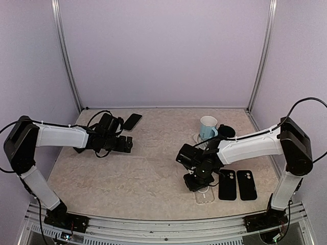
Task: Put the phone into the phone case
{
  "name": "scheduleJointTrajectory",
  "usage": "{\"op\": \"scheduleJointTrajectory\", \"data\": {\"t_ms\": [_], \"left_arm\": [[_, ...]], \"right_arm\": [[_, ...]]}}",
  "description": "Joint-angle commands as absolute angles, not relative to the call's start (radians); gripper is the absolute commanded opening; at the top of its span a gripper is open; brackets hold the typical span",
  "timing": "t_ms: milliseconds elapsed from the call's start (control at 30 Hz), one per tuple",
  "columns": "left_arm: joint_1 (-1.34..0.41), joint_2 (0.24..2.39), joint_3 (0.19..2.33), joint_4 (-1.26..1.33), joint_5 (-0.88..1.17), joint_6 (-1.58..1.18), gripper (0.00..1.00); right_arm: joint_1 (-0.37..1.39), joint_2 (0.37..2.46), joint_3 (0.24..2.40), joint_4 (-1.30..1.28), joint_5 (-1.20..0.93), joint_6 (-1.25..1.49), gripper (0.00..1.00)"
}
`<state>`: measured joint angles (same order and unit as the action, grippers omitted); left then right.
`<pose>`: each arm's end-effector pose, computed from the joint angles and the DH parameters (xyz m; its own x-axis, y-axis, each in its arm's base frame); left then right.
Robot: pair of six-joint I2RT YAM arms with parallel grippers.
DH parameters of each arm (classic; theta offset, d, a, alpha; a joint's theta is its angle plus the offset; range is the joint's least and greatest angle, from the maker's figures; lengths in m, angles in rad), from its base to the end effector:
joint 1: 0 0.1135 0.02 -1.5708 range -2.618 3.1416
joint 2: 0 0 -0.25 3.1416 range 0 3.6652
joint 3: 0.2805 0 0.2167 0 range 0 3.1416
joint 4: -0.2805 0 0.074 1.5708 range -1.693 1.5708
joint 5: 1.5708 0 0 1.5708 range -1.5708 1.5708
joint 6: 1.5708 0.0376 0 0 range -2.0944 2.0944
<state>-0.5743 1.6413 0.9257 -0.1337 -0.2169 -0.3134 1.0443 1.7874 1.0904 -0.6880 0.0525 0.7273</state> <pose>0.2624 -0.1601 0.1884 -0.7264 0.1114 -0.6782 0.1968 0.9792 -0.0499 0.1487 0.2519 0.1604 -0.9397 -0.2955 -0.1723 -0.3129 0.9460 0.0843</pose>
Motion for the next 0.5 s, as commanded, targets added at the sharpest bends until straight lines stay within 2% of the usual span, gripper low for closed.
{"op": "scheduleJointTrajectory", "data": {"t_ms": [0, 33, 267, 467], "left_arm": [[-0.562, 1.653, 0.945, -0.081, -0.206, -0.312, 0.99], [-0.558, 1.654, 0.945, -0.075, -0.203, -0.311, 0.99], [-0.462, 1.707, 1.013, -0.046, -0.103, -0.344, 0.99], [-0.41, 1.885, 1.236, -0.127, -0.11, -0.312, 0.99]], "right_arm": [[1.05, 1.847, 1.141, -0.718, 0.025, 0.731, 0.07], [1.05, 1.853, 1.167, -0.716, 0.029, 0.724, 0.0], [1.026, 1.991, 1.469, -0.657, 0.018, 0.581, 0.0], [0.978, 2.154, 1.637, -0.652, 0.013, 0.485, 0.0]]}}
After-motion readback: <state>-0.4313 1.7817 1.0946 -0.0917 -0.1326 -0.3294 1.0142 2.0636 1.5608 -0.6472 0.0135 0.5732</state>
